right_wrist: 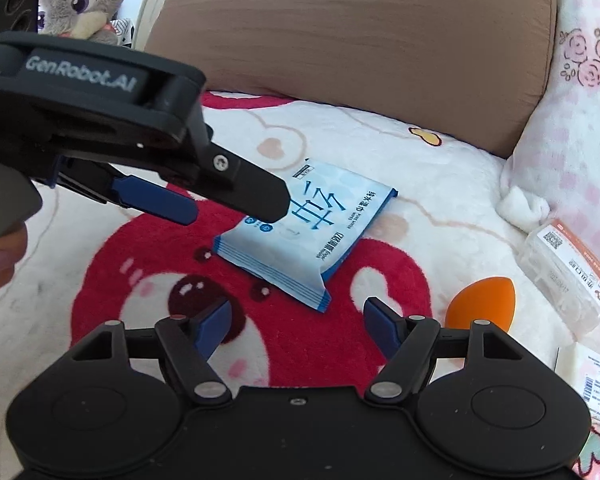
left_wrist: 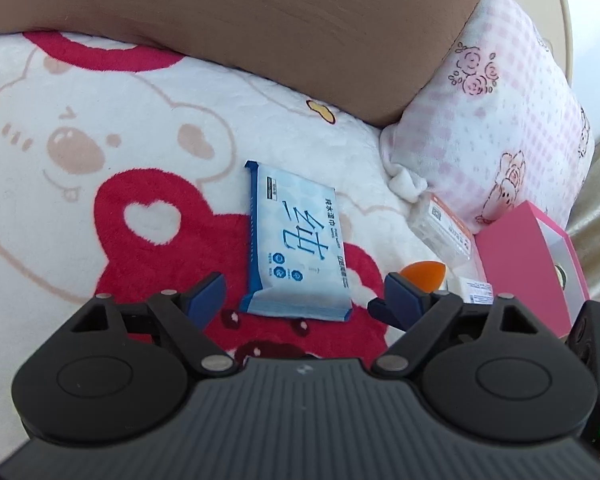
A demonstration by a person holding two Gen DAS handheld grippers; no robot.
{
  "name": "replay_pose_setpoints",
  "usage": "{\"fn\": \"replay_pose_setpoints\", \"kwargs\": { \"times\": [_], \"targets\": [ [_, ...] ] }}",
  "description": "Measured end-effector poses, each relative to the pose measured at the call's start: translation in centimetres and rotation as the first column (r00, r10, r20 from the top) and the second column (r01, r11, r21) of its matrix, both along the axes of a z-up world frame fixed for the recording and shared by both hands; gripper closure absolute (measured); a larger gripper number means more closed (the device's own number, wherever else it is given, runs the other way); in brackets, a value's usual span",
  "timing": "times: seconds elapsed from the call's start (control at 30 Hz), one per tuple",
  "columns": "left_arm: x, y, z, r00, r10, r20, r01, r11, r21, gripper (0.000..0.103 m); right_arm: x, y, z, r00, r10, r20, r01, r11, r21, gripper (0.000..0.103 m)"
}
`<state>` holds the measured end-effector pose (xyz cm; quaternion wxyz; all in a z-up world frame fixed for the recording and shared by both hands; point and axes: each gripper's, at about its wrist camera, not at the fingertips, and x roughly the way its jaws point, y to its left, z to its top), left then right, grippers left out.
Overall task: Organize objects
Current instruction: 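Lower the left tool onto the blue wet-wipes pack and close its fingers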
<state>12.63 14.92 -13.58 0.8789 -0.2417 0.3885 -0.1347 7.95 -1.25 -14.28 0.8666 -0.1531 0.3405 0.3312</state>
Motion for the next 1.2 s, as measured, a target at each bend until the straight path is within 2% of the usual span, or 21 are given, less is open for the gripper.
{"fn": "replay_pose_setpoints", "kwargs": {
  "times": [0.07,0.2,0.33,0.4,0.47,0.63,0.83,0.97,1.07,1.13,1.2],
  "targets": [
    [0.2,-0.1,-0.3,1.0,0.006,-0.003,-0.006,1.0,0.005,0.018,0.1,0.1,-0.1,1.0,0.01,0.01,-0.01,1.0,-0.006,0.032],
    [0.5,0.2,-1.1,1.0,0.025,0.014,-0.025,1.0,-0.015,0.019,0.7,0.5,-0.2,0.999,0.033,0.011,-0.033,0.999,-0.011,0.034],
    [0.9,0.1,-2.1,1.0,0.018,-0.011,-0.018,0.999,-0.03,0.032,1.0,0.9,-0.1,0.997,0.066,0.027,-0.065,0.997,-0.035,0.036],
    [0.7,0.4,-2.4,1.0,0.013,0.006,-0.012,0.994,-0.105,0.035,1.1,1.1,-0.1,0.996,0.075,0.052,-0.072,0.996,-0.053,0.037],
    [0.8,0.7,-2.5,1.0,0.023,-0.004,-0.023,0.989,-0.148,0.036,1.6,1.3,-0.2,0.996,0.062,0.071,-0.058,0.996,-0.067,0.037],
    [0.9,0.6,-2.4,1.0,0.024,-0.015,-0.026,0.991,-0.13,0.046,2.1,1.6,-0.3,0.998,0.062,0.025,-0.062,0.998,-0.027,0.037],
    [1.1,-0.4,-2.3,0.997,0.004,-0.076,-0.012,0.994,-0.107,0.048,1.9,1.1,-0.1,0.998,0.06,-0.011,-0.06,0.998,0.005,0.035],
    [0.7,-1.5,-2.3,0.992,-0.017,-0.128,-0.003,0.988,-0.156,0.048,1.5,0.6,0.1,0.999,0.037,-0.019,-0.037,0.999,-0.002,0.034],
    [0.6,-2.3,-2.3,0.97,-0.035,-0.242,0.005,0.992,-0.126,0.048,1.2,-0.3,0.0,0.995,0.06,-0.077,-0.06,0.998,0.002,0.034],
    [0.2,-2.3,-2.1,0.96,-0.046,-0.276,0.002,0.987,-0.159,0.048,0.7,-0.8,0.2,0.993,0.064,-0.102,-0.064,0.998,0.006,0.031],
    [-0.2,-2.6,-2.0,0.948,-0.066,-0.311,0.017,0.987,-0.16,0.048,0.4,-1.3,0.3,0.988,0.061,-0.143,-0.06,0.998,0.016,0.029]
  ]
}}
